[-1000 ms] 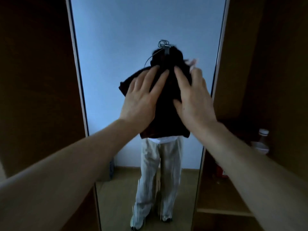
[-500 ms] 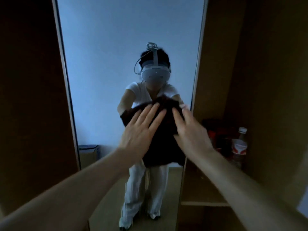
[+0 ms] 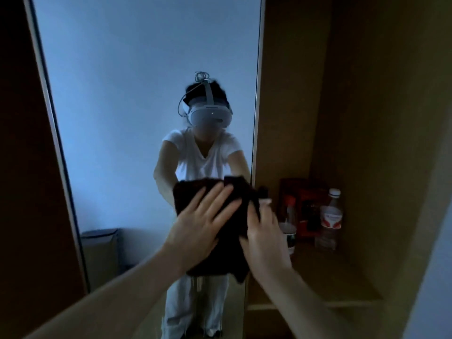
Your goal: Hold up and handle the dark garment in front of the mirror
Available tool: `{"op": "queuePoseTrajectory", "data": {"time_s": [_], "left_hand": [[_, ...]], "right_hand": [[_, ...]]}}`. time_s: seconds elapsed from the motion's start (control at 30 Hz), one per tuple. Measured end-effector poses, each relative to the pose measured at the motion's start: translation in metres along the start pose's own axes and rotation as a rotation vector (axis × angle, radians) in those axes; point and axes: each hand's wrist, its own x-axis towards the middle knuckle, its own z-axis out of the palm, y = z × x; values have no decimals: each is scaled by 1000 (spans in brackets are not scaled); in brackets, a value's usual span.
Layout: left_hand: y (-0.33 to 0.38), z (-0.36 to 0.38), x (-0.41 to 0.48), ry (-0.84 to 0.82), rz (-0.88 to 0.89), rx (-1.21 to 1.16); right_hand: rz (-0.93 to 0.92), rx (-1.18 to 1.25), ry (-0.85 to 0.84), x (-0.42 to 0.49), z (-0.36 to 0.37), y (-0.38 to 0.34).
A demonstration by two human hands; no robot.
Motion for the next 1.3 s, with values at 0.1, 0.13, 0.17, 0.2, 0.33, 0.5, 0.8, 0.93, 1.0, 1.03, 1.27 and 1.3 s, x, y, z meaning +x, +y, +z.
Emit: {"op": "queuePoseTrajectory", "data": {"time_s": [0.1, 0.13, 0.17, 0.2, 0.33, 0.5, 0.8, 0.93, 1.0, 1.03, 1.27, 1.3], "left_hand": [[4, 1, -12, -58, 45, 17], [-1, -3, -8, -56, 54, 15], [-9, -9, 0, -52, 55, 10], [-19, -17, 11, -42, 36, 10], [-71, -63, 80, 77, -88, 75], [-98, -92, 119, 123, -195, 32], [-8, 8, -17, 51, 23, 54], [-9, 13, -39, 9, 42, 75], [-30, -4, -25, 63, -12, 65], [-48, -16, -13, 93, -56, 65], [-171, -100, 67, 154, -333, 46], [-173, -101, 68, 158, -355, 34]], "right_hand": [[0, 9, -47, -10, 6, 4], [-18, 10, -62, -4, -1, 4], [-37, 11, -65, 4, -10, 4], [-57, 16, -41, 17, -22, 2], [-113, 7, 138, 96, -94, -12], [-117, -21, 266, 146, -132, -23], [19, 58, -81, -7, 16, -13], [44, 74, -162, -19, 22, -23], [1, 114, -118, 7, -3, -37], [-22, 135, -52, 26, -19, -46], [-150, 117, 257, 175, -114, -115], [-158, 129, 276, 180, -114, -119]]}}
